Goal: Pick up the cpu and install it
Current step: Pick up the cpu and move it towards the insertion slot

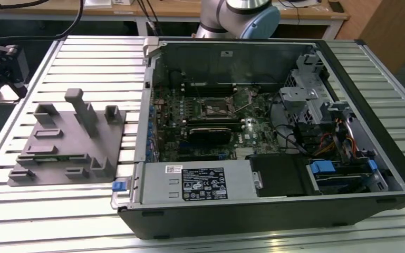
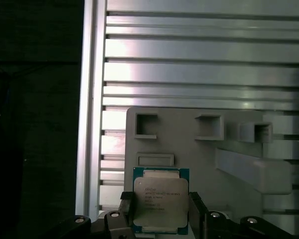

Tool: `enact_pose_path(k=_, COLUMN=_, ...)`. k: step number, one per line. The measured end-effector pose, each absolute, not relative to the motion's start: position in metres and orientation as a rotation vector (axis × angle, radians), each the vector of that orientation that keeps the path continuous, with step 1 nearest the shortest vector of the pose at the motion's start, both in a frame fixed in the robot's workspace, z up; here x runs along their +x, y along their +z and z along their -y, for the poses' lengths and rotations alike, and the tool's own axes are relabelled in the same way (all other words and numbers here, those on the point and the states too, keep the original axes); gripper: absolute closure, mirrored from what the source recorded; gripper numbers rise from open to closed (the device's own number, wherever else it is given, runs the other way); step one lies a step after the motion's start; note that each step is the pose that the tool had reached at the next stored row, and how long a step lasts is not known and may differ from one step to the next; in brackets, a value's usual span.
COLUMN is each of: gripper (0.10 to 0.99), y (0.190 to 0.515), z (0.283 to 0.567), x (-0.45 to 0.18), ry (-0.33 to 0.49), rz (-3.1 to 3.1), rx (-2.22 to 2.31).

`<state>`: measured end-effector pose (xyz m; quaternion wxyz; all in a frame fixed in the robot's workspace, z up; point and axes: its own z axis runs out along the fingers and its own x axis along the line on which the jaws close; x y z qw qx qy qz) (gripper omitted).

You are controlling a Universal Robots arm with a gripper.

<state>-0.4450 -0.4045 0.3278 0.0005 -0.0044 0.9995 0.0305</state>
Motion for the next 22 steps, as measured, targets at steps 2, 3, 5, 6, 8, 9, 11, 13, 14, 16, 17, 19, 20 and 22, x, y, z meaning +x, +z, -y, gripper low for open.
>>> enact_pose_path(k=2, gripper=0.557, y=0.33, z=0.404, x=-0.445, ry=0.096, rz=-3.139, rx=-0.014)
enact_pose_path(k=3, gripper=0.557, y=0.33, z=0.404, x=-0.445, ry=0.096, rz=-3.139, rx=-0.014)
enact_pose_path(k=5, gripper=0.557, y=0.332, z=0.404, x=-0.445, ry=0.095, rz=-3.139, rx=-0.014)
enact_pose_path(k=6, gripper=0.557, y=0.333, z=0.404, x=-0.445, ry=0.095, rz=-3.139, rx=-0.014)
enact_pose_path(k=8, gripper=0.557, y=0.335, z=0.404, x=-0.445, ry=0.095, rz=-3.139, rx=-0.014)
enact_pose_path(k=9, gripper=0.557, y=0.336, z=0.404, x=-0.445, ry=0.095, rz=-3.139, rx=-0.014)
enact_pose_path(k=11, gripper=0.557, y=0.338, z=0.403, x=-0.445, ry=0.094, rz=-3.139, rx=-0.014)
enact_pose_path(k=13, gripper=0.557, y=0.34, z=0.403, x=-0.445, ry=0.094, rz=-3.139, rx=-0.014)
enact_pose_path(k=14, gripper=0.557, y=0.341, z=0.403, x=-0.445, ry=0.094, rz=-3.139, rx=-0.014)
enact_pose_path(k=16, gripper=0.557, y=0.343, z=0.403, x=-0.445, ry=0.094, rz=-3.139, rx=-0.014)
enact_pose_path(k=17, gripper=0.557, y=0.344, z=0.402, x=-0.445, ry=0.094, rz=-3.139, rx=-0.014)
enact_pose_path(k=19, gripper=0.557, y=0.346, z=0.402, x=-0.445, ry=0.093, rz=-3.139, rx=-0.014)
enact_pose_path(k=20, gripper=0.557, y=0.347, z=0.402, x=-0.445, ry=0.093, rz=-3.139, rx=-0.014)
enact_pose_path(k=22, gripper=0.557, y=0.349, z=0.402, x=-0.445, ry=0.093, rz=-3.139, rx=-0.014)
